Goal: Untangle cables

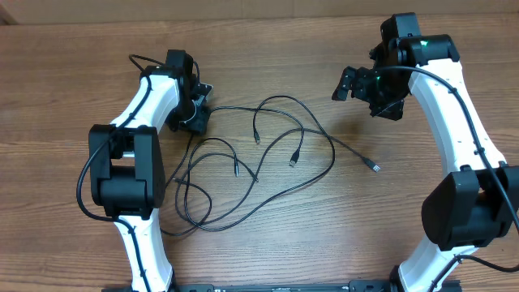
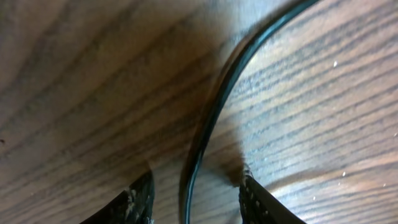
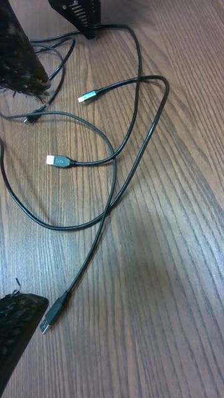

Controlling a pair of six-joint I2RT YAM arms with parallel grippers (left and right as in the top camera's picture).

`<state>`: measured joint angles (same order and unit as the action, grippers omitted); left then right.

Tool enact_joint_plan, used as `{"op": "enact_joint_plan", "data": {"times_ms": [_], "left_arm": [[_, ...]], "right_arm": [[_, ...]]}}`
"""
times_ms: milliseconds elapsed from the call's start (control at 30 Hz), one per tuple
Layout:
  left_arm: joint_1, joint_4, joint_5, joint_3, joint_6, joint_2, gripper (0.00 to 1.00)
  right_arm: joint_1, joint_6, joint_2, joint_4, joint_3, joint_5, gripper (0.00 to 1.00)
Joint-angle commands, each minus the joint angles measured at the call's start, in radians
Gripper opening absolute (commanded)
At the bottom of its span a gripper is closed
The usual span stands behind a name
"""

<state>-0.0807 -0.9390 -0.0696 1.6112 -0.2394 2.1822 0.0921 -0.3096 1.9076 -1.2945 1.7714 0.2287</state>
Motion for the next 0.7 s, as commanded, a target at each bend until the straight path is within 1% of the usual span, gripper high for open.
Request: {"op": "enact_joint_plan", "data": {"times_ms": [0,33,133,167,233,267,300,400,500,567,667], "left_arm": [[0.004,0.036,0.003,-0.05,0.011,0.008,0.46],[0.003,0.049,0.003,-0.067,0.011,0.008,0.46],[0.003,0.089,0.006,-0.12,0.012,0.008,0.43],[0.003,0.102,0.007,-0.139,0.012,0.008,0.39],[0.003,0.12,0.014,-0.169,0.017,0.008,0.23],[0.003,0.126,0.03,-0.18,0.031,0.008,0.09],[0.004,0.127,0.045,-0.186,0.042,0.008,0.04],[0.004,0.119,0.098,-0.182,0.097,0.005,0.04],[0.004,0.091,0.106,-0.14,0.132,-0.015,0.04],[0.004,0.055,0.103,-0.082,0.153,-0.039,0.04],[0.003,-0.019,0.103,0.051,0.178,-0.087,0.04]], "right_arm": [[-0.003,0.008,-0.006,0.002,0.002,-0.004,1.0],[-0.003,0.008,-0.006,0.002,0.002,-0.004,1.0],[-0.003,0.008,-0.006,0.003,0.002,-0.004,1.0],[-0.003,0.008,-0.006,0.003,0.002,-0.004,1.0],[-0.003,0.008,-0.006,0.003,0.002,-0.004,1.0],[-0.004,0.008,-0.006,0.003,0.002,-0.004,1.0],[-0.004,0.008,-0.006,0.003,0.002,-0.004,1.0],[-0.004,0.008,-0.006,0.003,0.002,-0.004,1.0],[-0.003,0.008,-0.006,0.002,0.002,-0.004,1.0],[-0.003,0.008,-0.006,0.002,0.002,-0.004,1.0],[-0.003,0.008,-0.006,0.002,0.002,-0.004,1.0]]}}
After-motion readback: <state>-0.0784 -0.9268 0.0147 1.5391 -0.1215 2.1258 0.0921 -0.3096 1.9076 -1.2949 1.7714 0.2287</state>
